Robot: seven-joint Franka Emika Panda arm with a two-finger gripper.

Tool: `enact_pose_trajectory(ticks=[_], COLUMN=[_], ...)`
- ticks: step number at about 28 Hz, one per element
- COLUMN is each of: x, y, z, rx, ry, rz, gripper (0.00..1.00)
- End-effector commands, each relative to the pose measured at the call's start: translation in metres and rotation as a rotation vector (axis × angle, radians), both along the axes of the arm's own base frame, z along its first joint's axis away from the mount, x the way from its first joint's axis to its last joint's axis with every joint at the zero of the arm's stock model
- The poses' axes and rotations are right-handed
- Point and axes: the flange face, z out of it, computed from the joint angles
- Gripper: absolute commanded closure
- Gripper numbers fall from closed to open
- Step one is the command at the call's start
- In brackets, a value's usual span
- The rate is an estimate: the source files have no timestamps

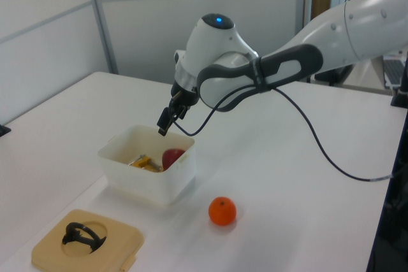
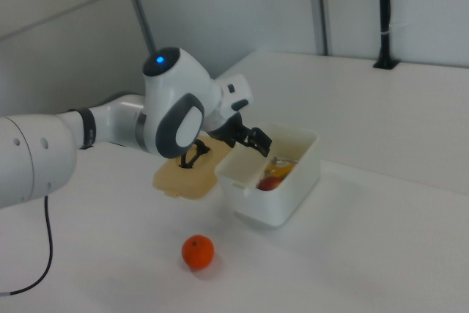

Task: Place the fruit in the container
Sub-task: 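Move the gripper to the orange and lower onto it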

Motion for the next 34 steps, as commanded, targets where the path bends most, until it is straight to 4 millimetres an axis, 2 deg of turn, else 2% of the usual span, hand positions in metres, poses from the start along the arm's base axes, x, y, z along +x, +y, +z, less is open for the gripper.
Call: enact_pose_trajectory(ticks=[1, 3, 6, 9, 14, 15, 19, 27, 34], x=[-0.016, -0.027, -0.052, -0.07, -0.09, -0.096, -0.105, -0.123, -0.114], y=[0.007, 0.008, 0.023, 0.031, 0.04, 0.045, 0.055, 0.056, 0.056], z=[0.01, 0.011, 0.007, -0.003, -0.033, -0.048, -0.075, -0.138, -0.157], rx=[-0.008, -0.024, -0.058, -0.075, -0.089, -0.093, -0.102, -0.107, -0.101], ry=[0.124, 0.201, 0.353, 0.449, 0.578, 0.604, 0.639, 0.602, 0.579], rz=[-0.016, 0.001, 0.079, 0.109, 0.13, 0.138, 0.157, 0.165, 0.148], gripper=[0.0, 0.0, 0.0, 0.0, 0.0, 0.0, 0.0, 0.0, 0.0])
